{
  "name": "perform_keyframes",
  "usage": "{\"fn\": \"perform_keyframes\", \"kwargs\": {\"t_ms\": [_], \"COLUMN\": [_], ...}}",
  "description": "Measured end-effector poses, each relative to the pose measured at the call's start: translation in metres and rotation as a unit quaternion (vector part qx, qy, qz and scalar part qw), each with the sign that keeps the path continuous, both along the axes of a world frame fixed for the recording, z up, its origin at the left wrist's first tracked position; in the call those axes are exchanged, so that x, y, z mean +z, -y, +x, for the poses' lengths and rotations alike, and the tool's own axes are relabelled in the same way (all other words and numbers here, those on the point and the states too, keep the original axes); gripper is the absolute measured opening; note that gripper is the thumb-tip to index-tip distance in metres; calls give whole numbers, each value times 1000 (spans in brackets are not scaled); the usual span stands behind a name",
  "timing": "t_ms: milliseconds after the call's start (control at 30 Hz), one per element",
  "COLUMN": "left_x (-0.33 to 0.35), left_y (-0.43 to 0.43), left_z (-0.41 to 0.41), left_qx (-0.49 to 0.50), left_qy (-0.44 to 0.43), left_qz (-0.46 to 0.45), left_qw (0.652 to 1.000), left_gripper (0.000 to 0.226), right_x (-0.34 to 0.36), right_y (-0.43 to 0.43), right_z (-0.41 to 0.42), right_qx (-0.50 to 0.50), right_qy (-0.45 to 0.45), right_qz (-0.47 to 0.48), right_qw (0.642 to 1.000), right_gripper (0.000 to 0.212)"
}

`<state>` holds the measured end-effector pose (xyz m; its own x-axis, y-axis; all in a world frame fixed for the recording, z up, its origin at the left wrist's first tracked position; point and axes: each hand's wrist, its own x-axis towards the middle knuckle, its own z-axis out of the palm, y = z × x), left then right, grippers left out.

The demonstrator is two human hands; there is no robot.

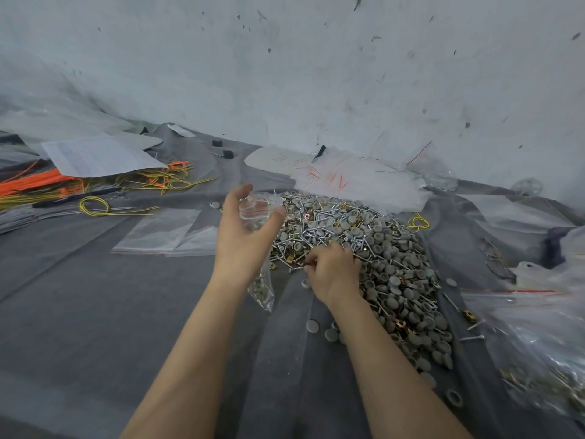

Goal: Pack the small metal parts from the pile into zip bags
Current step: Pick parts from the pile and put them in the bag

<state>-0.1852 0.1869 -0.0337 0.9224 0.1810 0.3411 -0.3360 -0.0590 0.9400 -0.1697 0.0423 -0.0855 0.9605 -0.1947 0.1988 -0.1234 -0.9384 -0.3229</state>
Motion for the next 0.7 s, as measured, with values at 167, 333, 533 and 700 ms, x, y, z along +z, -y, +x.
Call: {"fn": "perform_keyframes", "kwargs": {"t_ms": [167, 333, 533, 700], "left_x": [-1, -2, -1, -3], "left_y": [-1, -1, 0, 1], "left_z": [2, 3, 3, 3], "left_qx": [4, 6, -2, -16], "left_qy": [-1, 4, 8, 7], "left_qz": [8, 15, 16, 18], "left_qw": [1000, 1000, 1000, 1000], "left_gripper": [55, 53, 47, 49], "right_x": [1, 1, 3, 12], "right_y": [0, -13, -19, -9], "right_z": [0, 6, 15, 1], "right_qx": [-6, -11, -9, 25], "right_qy": [-5, -8, -46, 104], "right_qz": [15, -6, 8, 238], "right_qw": [1000, 1000, 999, 965], "right_gripper": [20, 26, 21, 10]}}
